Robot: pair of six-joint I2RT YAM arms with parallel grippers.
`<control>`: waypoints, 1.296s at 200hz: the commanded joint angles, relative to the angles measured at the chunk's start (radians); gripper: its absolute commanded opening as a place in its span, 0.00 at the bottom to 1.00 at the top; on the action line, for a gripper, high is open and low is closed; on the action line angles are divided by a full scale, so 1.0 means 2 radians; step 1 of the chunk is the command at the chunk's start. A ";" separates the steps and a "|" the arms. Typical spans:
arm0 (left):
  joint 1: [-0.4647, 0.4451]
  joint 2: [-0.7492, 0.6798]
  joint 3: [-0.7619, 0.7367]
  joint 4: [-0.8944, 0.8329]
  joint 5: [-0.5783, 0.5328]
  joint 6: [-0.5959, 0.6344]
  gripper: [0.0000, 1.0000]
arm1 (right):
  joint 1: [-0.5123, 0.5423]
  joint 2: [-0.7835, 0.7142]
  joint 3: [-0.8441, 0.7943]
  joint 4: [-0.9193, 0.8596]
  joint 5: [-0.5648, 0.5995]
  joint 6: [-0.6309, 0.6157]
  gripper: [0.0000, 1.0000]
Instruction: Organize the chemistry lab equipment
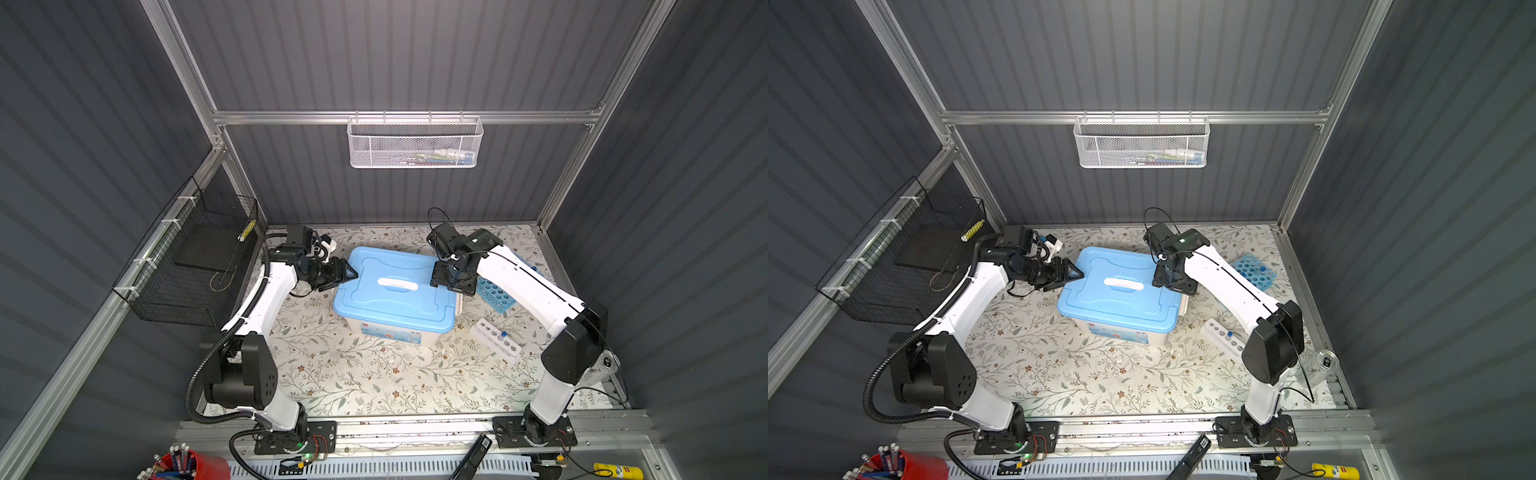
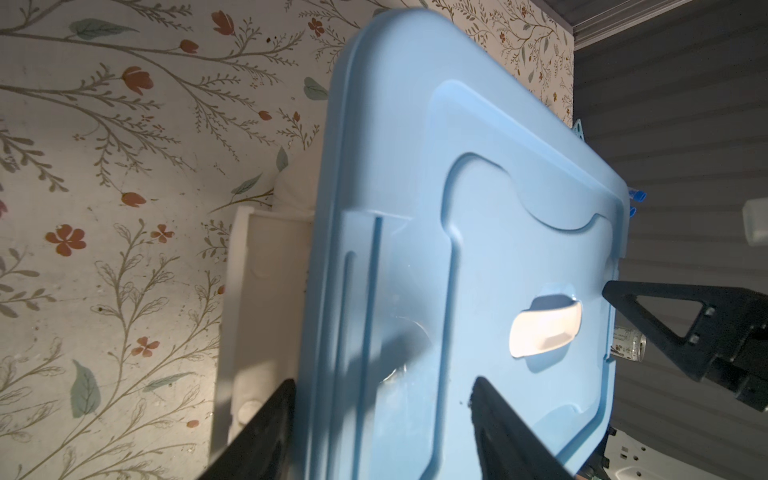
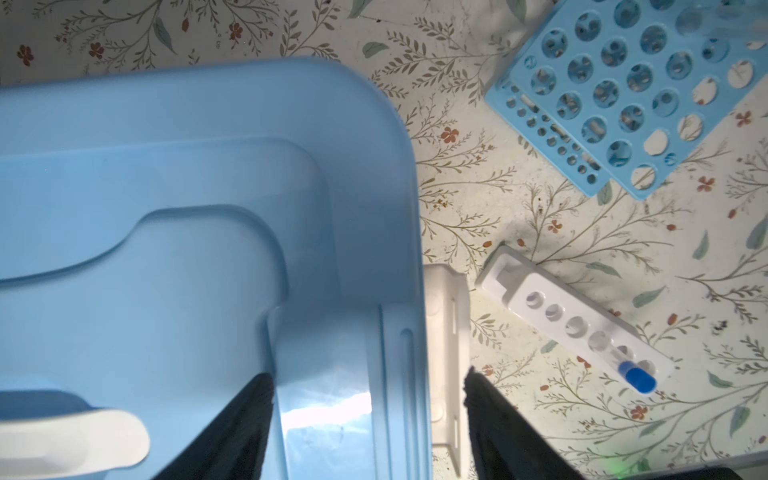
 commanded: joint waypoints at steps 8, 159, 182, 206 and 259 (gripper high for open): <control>-0.001 -0.004 0.042 -0.014 -0.028 0.001 0.69 | -0.006 -0.024 -0.022 0.001 0.002 -0.006 0.74; 0.082 0.044 -0.003 0.039 0.136 -0.005 0.82 | -0.153 -0.274 -0.355 0.358 -0.265 0.051 0.82; 0.082 0.048 -0.011 0.043 0.139 0.001 0.82 | -0.175 -0.284 -0.383 0.381 -0.301 0.048 0.82; 0.082 0.061 -0.017 0.045 0.147 0.006 0.82 | -0.192 -0.283 -0.410 0.413 -0.324 0.054 0.83; 0.081 0.060 -0.027 0.064 0.169 0.008 0.80 | -0.200 -0.247 -0.451 0.510 -0.389 0.070 0.83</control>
